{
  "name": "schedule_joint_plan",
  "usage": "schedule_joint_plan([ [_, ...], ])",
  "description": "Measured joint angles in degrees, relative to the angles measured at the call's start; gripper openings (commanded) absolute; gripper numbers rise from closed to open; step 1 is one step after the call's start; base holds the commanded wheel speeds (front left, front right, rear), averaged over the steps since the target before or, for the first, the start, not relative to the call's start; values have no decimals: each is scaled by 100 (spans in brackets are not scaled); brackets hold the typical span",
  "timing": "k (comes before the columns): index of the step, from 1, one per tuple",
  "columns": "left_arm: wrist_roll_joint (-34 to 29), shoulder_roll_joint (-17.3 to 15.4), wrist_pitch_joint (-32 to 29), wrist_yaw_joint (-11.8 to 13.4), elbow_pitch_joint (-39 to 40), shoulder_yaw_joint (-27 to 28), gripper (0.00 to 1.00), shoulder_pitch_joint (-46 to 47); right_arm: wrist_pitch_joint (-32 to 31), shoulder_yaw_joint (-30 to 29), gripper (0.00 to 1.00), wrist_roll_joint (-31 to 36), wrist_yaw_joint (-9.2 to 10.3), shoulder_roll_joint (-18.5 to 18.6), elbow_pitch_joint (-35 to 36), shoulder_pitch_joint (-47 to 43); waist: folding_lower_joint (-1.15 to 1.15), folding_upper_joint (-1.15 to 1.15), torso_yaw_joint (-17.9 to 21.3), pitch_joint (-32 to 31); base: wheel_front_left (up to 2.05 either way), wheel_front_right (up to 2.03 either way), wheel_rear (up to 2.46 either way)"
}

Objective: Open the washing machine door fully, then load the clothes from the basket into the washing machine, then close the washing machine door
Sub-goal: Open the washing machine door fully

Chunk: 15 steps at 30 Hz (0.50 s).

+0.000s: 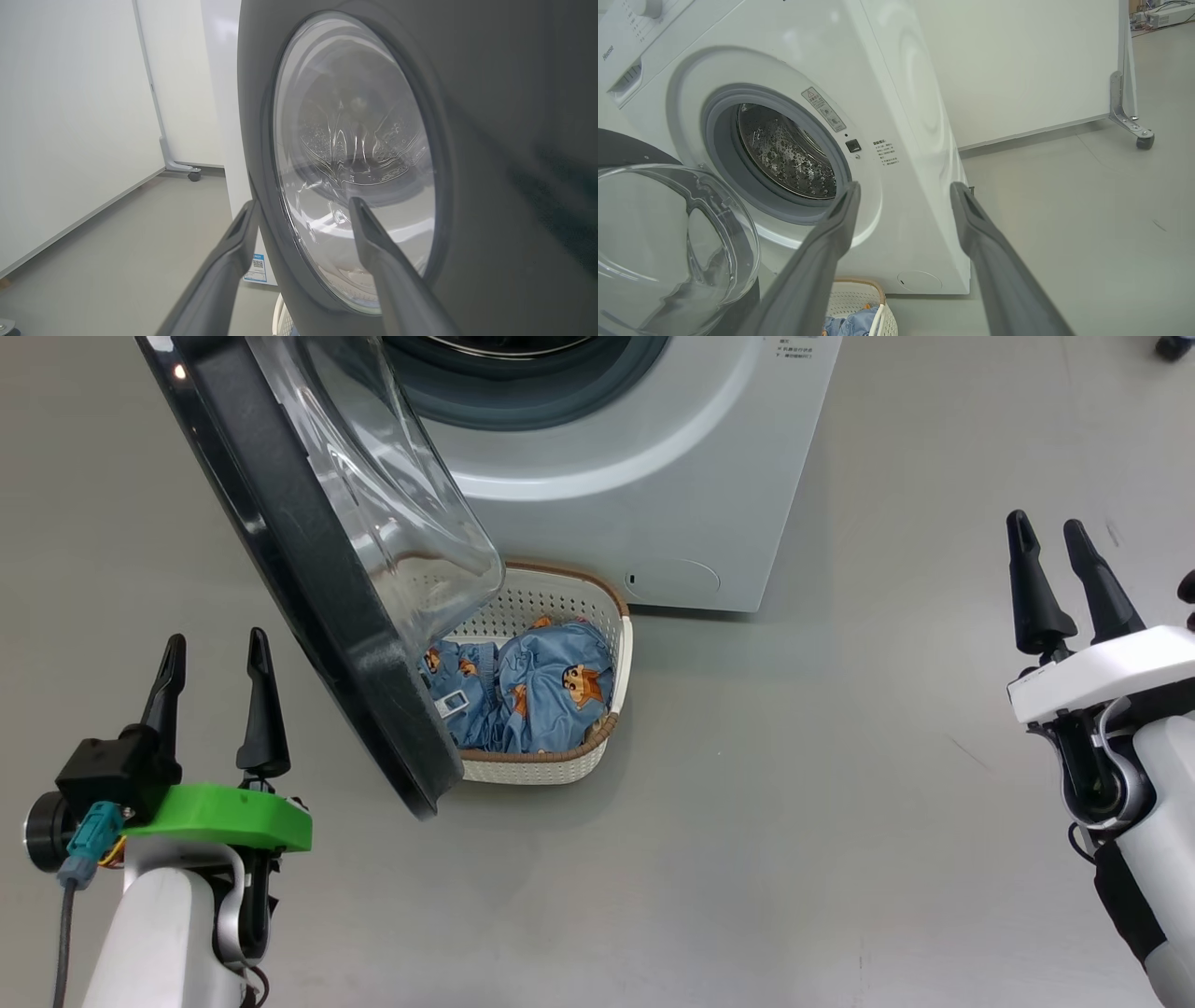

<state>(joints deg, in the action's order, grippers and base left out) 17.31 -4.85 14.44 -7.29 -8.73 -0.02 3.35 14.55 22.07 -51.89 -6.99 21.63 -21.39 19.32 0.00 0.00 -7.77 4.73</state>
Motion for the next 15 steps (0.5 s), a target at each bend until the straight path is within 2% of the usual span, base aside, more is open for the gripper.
schedule_joint_plan([
  [8, -8, 7, 0, 0, 20, 75, 100, -51, -2, -541, 100, 554, 66, -134, 240, -303, 0, 0, 84, -40, 0, 0, 0],
  [15, -9, 15, 0, 0, 34, 157, 100, -136, -5, -619, 100, 1250, 123, -205, 434, -814, 0, 0, 201, -63, 0, 0, 0],
])
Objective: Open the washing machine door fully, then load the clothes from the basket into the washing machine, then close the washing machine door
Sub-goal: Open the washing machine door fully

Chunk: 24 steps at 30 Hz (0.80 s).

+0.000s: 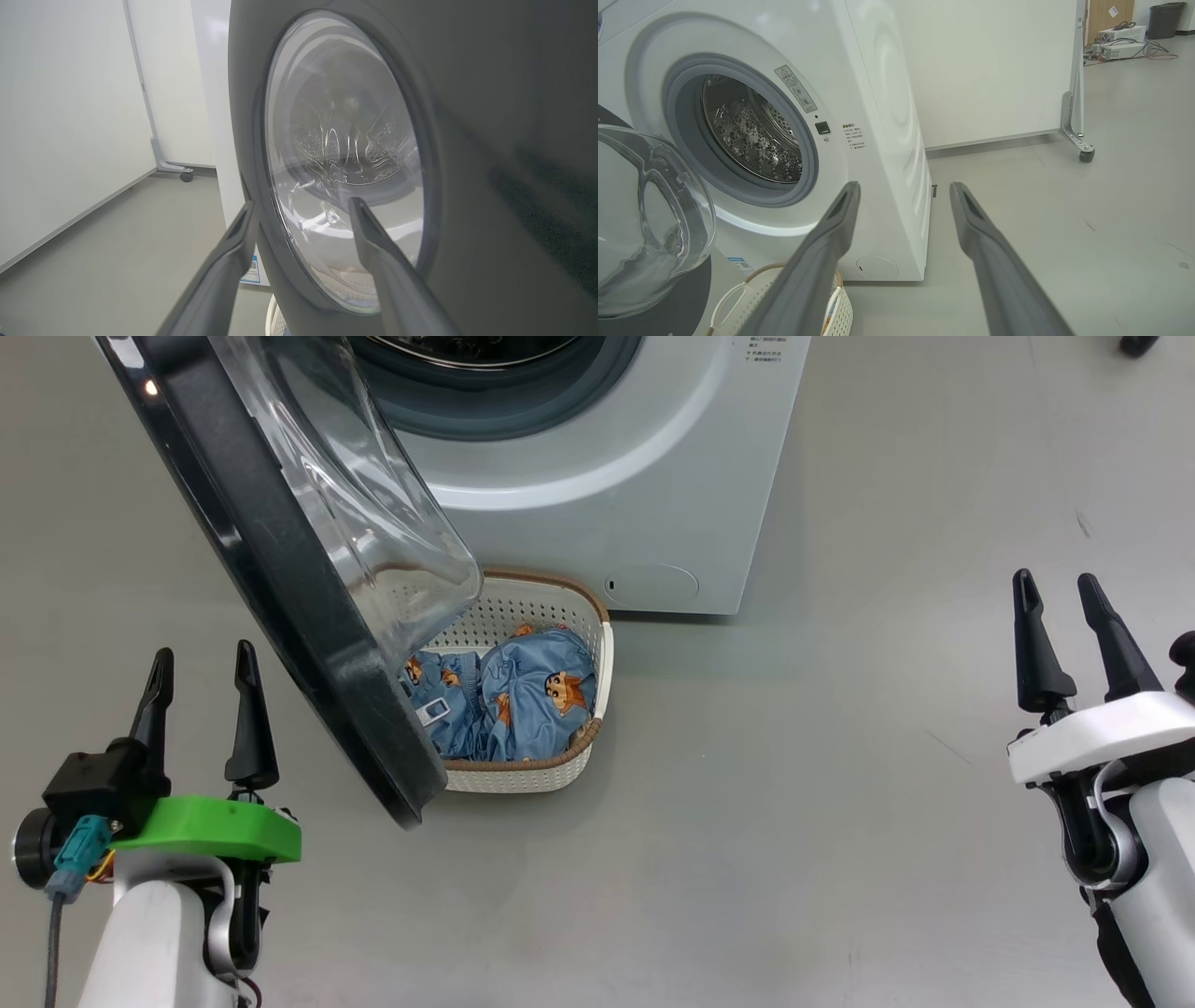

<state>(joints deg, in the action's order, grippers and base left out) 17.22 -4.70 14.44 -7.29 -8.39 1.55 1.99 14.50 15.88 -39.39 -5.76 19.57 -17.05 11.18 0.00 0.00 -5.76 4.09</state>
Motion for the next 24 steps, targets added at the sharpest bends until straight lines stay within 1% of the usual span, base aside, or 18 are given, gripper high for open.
schedule_joint_plan([
  [1, 0, 0, 0, 0, 0, 1, 100, -2, 0, -42, 100, 62, 33, -18, 36, -53, 0, 0, 11, -2, 0, 0, 0],
  [3, 0, 0, 0, 0, 1, 2, 100, -3, 0, -79, 100, 220, 37, -42, 115, -146, 0, 0, 32, -8, 0, 0, 0],
  [5, 0, 0, 0, 0, 5, 2, 100, -18, 0, -170, 100, 365, 45, -174, 208, -298, 0, 0, 66, -20, 0, 0, 0],
  [11, -8, 8, 0, 0, 20, 24, 100, -101, 0, -299, 100, 682, 87, -328, 399, -651, 0, 0, 130, -44, 0, 0, 0],
  [17, -8, 18, 0, 0, 54, 87, 100, -185, 0, -366, 100, 1048, 89, -364, 533, -933, 0, 0, 163, -60, 0, 0, 0],
  [24, -9, 33, 0, 0, 51, 157, 100, -271, 0, -447, 100, 1274, 93, -560, 643, -1252, 0, 0, 162, -100, 0, 0, 0],
])
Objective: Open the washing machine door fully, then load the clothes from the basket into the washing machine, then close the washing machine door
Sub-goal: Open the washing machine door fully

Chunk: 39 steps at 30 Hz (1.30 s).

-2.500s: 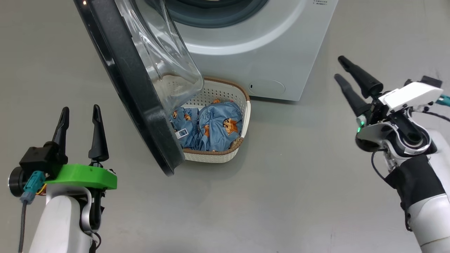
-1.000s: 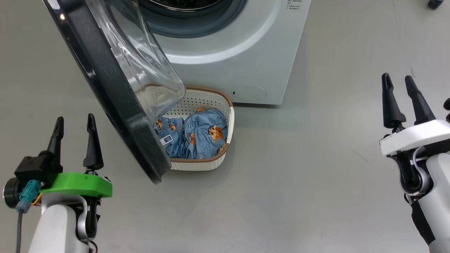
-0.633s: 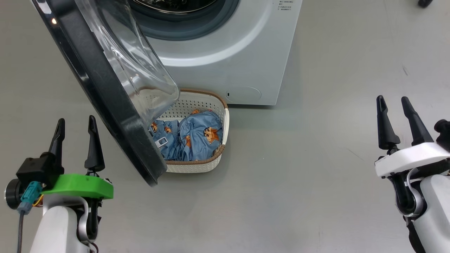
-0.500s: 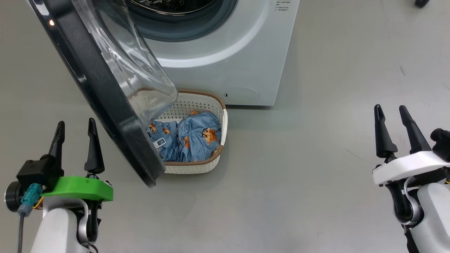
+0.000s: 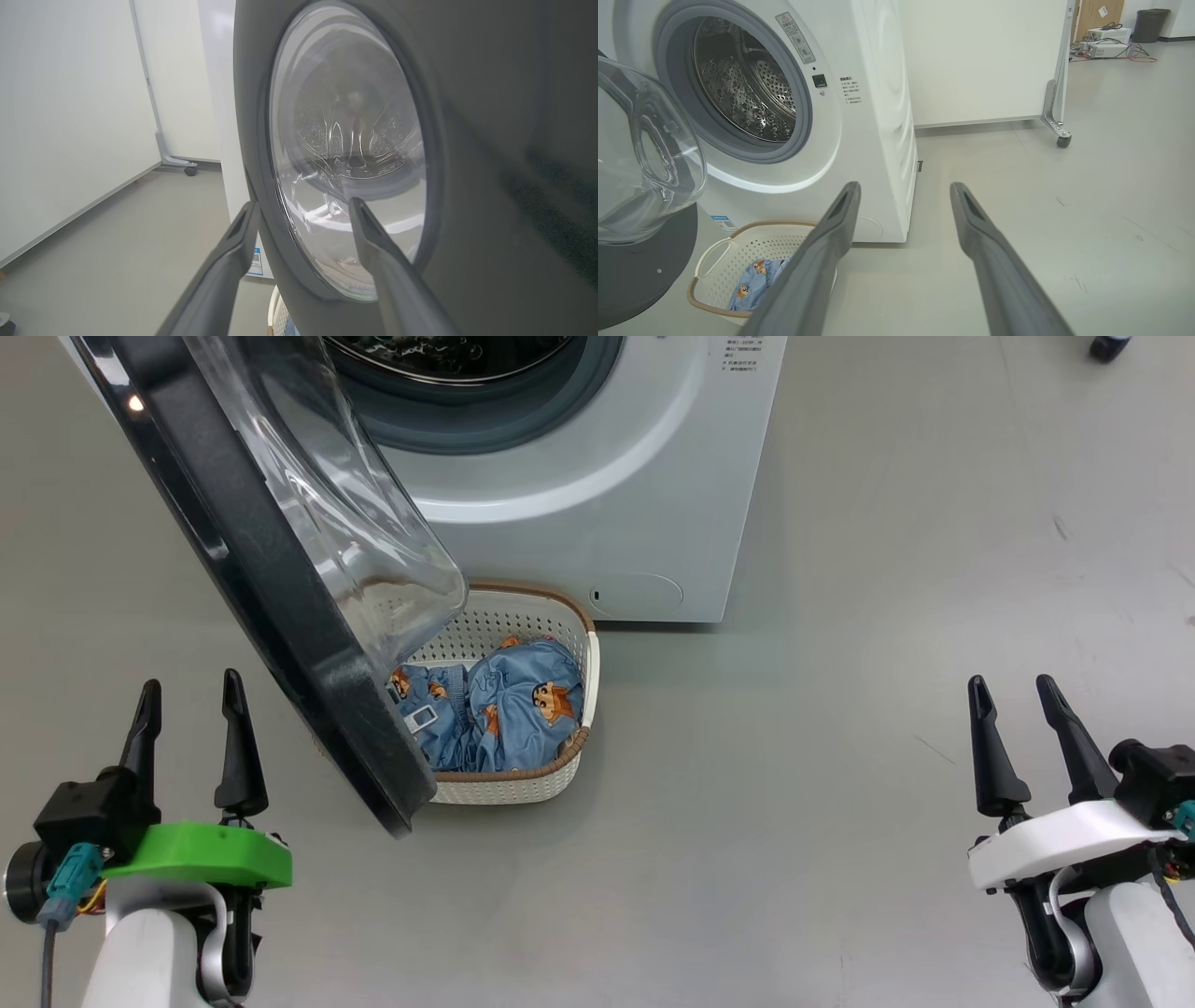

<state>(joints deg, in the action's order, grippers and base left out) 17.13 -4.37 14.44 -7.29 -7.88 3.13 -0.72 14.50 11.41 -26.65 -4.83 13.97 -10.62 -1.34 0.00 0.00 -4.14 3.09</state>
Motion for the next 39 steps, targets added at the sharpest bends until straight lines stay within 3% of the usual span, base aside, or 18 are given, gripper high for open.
schedule_joint_plan([
  [24, -31, 46, 0, 0, -124, -165, 100, -212, 0, -244, 100, 818, 69, -297, 185, -305, 0, 0, -45, -117, 0, 0, 0],
  [39, -31, 22, 0, 0, -156, -322, 100, -276, 0, -365, 100, 973, 91, -414, 126, -399, 0, 0, -64, -184, 0, 0, 0],
])
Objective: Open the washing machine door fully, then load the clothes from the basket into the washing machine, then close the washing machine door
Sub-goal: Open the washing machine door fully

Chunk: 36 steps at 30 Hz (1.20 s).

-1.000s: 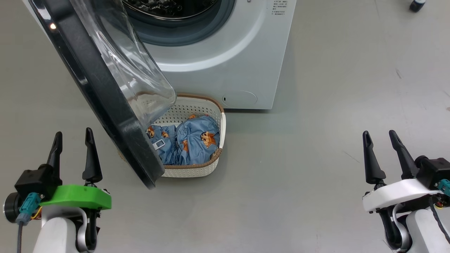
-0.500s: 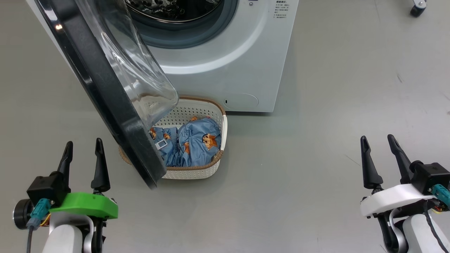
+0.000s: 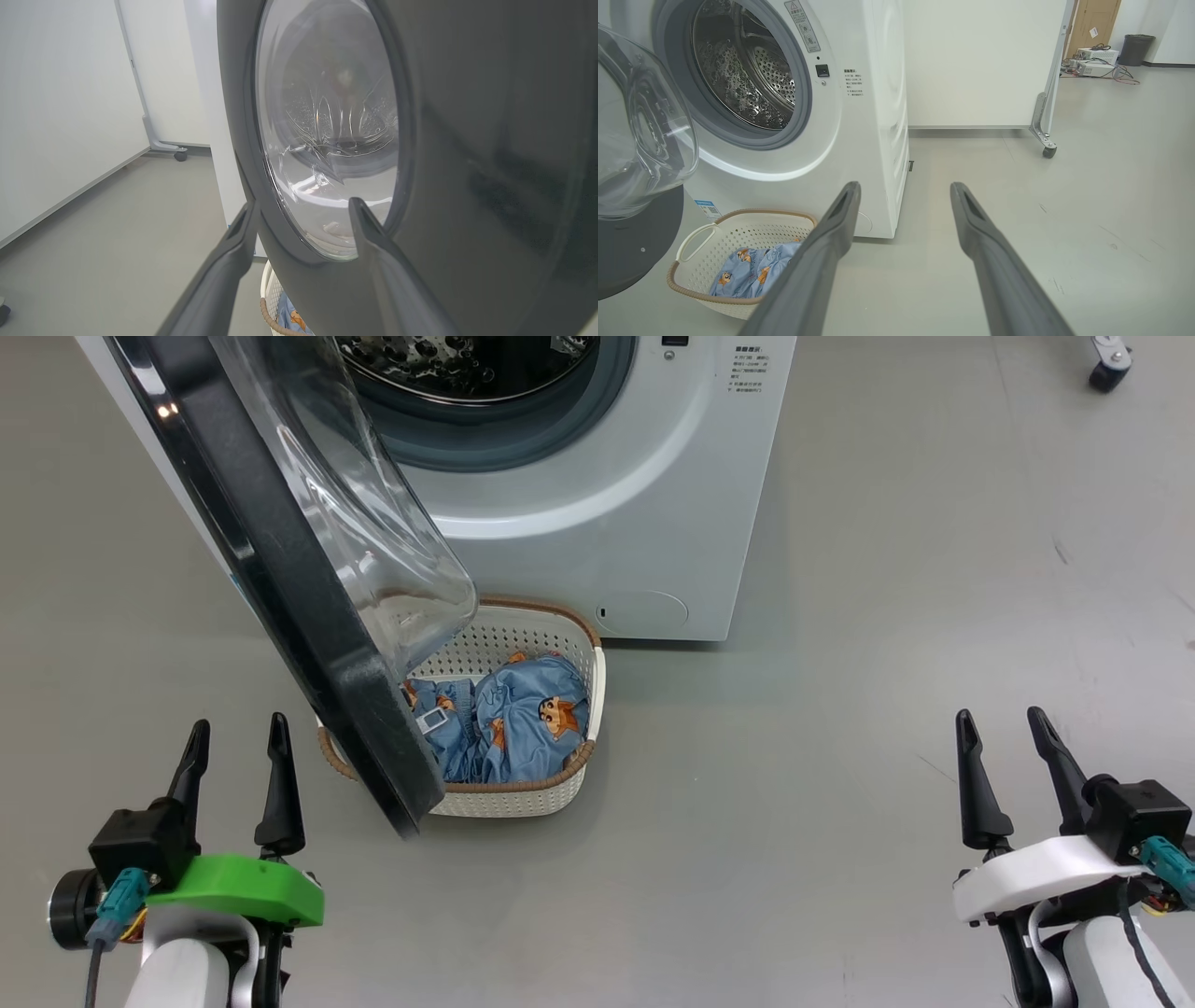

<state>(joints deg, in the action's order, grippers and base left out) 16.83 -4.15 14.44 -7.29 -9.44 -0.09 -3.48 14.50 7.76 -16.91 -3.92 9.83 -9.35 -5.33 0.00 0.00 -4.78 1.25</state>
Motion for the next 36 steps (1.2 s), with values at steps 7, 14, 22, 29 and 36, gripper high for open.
schedule_joint_plan([
  [7, 1, -1, 0, 0, 2, 3, 100, -1, 0, -37, 100, 38, -5, -78, -49, -24, 0, 0, -20, 1, 0, 0, 0],
  [14, 11, -1, 0, 0, 4, 4, 100, -2, 0, -113, 100, 46, -14, -96, -70, -47, 0, 0, -43, 24, 0, 0, 0],
  [22, 45, -1, 0, 0, 2, -23, 0, -2, 0, -187, 100, 91, -56, -120, -100, -51, 0, 0, -61, 31, 0, 0, 0],
  [29, 93, 0, 0, 0, 14, -75, 0, -1, 0, -252, 100, 91, -75, -181, -155, -52, 0, 0, -94, 23, 0, 0, 0],
  [36, 321, 21, 0, 0, 501, 246, 0, 63, 0, -308, 100, 91, -133, -237, -196, -54, 0, 0, -156, 11, 0, 0, 0],
])
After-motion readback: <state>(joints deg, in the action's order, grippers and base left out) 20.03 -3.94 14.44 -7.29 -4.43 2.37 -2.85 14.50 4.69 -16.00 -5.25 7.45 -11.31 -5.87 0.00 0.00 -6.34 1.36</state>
